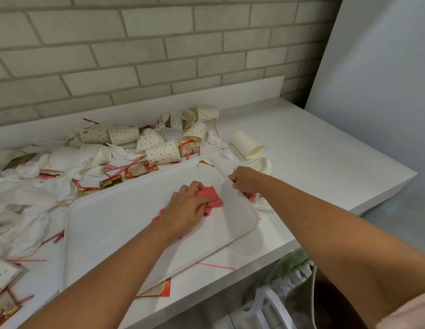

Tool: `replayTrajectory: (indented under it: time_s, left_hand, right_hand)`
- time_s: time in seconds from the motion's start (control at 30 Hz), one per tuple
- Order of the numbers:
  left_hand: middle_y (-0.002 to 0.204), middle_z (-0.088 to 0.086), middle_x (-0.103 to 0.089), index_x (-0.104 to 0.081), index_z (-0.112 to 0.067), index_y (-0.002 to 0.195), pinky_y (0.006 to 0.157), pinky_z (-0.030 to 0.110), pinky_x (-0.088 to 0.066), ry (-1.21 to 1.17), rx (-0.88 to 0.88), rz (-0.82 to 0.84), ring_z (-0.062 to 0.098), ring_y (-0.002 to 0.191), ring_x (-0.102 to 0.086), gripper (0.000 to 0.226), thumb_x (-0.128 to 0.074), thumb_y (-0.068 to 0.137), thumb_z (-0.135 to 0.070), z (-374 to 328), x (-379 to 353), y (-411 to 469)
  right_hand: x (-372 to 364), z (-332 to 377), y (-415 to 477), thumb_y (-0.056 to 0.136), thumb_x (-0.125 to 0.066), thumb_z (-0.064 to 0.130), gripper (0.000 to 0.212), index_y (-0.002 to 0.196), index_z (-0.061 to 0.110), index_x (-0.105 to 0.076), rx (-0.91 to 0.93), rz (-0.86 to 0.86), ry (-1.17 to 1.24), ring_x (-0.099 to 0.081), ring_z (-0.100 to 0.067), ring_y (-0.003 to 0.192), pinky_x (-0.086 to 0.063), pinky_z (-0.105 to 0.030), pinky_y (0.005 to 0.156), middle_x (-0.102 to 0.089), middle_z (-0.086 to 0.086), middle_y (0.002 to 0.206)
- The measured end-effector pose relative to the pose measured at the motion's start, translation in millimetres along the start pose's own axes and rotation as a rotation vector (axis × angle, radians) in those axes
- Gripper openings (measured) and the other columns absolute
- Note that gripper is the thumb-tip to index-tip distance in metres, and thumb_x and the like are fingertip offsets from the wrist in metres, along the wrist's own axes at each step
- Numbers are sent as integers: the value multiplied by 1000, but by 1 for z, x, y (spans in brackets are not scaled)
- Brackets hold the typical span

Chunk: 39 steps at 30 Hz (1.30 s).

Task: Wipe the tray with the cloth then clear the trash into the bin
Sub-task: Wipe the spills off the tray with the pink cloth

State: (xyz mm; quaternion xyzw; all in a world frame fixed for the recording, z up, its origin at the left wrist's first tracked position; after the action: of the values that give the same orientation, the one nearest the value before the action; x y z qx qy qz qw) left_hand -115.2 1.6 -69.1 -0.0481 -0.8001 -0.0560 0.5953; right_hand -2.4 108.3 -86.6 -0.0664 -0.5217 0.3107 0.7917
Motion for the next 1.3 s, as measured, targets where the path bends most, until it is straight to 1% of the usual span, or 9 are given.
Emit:
replayTrajectory:
  time_s: [0.17,0.3,0.5,0.67,0.73,0.8,0.9,1.07,1.3]
  left_hand:
    - [127,8,-38,-53,-31,130,94,40,-41,49,400,-130,28,111,-41,38,-36,98,-20,66,23,16]
    - [129,11,-35,-55,-19,128,95,41,-40,-3,570,-165,31,116,-37,35,-35,99,-20,76,25,35]
    - [139,12,-27,-51,-17,129,100,41,-37,83,549,-93,32,122,-34,34,-39,97,-15,53,19,65]
    - [138,11,-28,-46,-27,135,101,42,-36,106,351,-26,33,123,-34,42,-42,95,-14,18,4,77]
    - [136,10,-31,-46,-31,135,100,41,-38,89,251,-23,31,120,-36,41,-42,96,-18,8,0,72]
    - [130,6,-35,-52,-34,130,97,40,-41,31,154,-24,27,115,-39,36,-41,98,-22,7,-1,64]
    - [124,3,-40,-58,-34,125,94,38,-44,17,148,-68,23,110,-41,35,-39,98,-21,25,10,56]
    - [129,12,-35,-56,-16,126,96,41,-43,39,434,-148,31,114,-40,34,-38,98,-19,63,20,59]
    - [134,14,-31,-54,-6,122,97,37,-40,30,574,-170,31,118,-38,30,-43,97,-19,55,14,81]
  right_hand:
    - [1,2,-1,89,-33,-7,30,69,12,-45,15,-17,-21,-53,-28,46,-50,-28,38,-49,-14,72]
    - [0,1,0,92,-33,-5,34,65,15,-36,17,-11,-25,-51,-26,43,-45,-26,37,-44,-12,66]
    - [-2,0,1,93,-32,-5,32,67,14,-36,3,-8,-31,-49,-25,41,-45,-28,44,-44,-12,65]
    - [-1,0,1,93,-33,-3,30,68,13,-36,9,-11,-61,-49,-25,41,-45,-28,44,-45,-11,67]
    - [-2,-2,1,93,-32,-2,23,79,9,-45,-1,10,-60,-51,-26,44,-47,-31,46,-46,-12,70]
    - [-2,-4,-1,94,-30,-1,27,111,4,-51,-23,27,-59,-52,-27,47,-52,-34,53,-50,-14,79]
    - [-3,-3,-3,96,-30,2,49,142,14,-35,-21,47,-71,-52,-24,47,-51,-30,55,-52,-13,83]
    - [-3,-2,-6,96,-31,4,48,143,16,-35,-12,63,-50,-51,-23,48,-49,-29,50,-49,-9,74]
    - [-3,-3,-7,97,-30,2,46,140,15,-38,-13,76,-29,-50,-24,49,-48,-30,51,-46,-7,73]
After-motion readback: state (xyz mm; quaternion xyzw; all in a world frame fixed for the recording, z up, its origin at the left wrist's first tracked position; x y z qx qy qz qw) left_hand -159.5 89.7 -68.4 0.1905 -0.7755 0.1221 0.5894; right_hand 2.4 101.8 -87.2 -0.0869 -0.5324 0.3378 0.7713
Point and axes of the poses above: each hand's wrist, its own y-axis towards the middle knuckle, its own x-axis out of the back of the hand, z = x × y, the point moved 9 cm from there along y, towards the middle knuckle
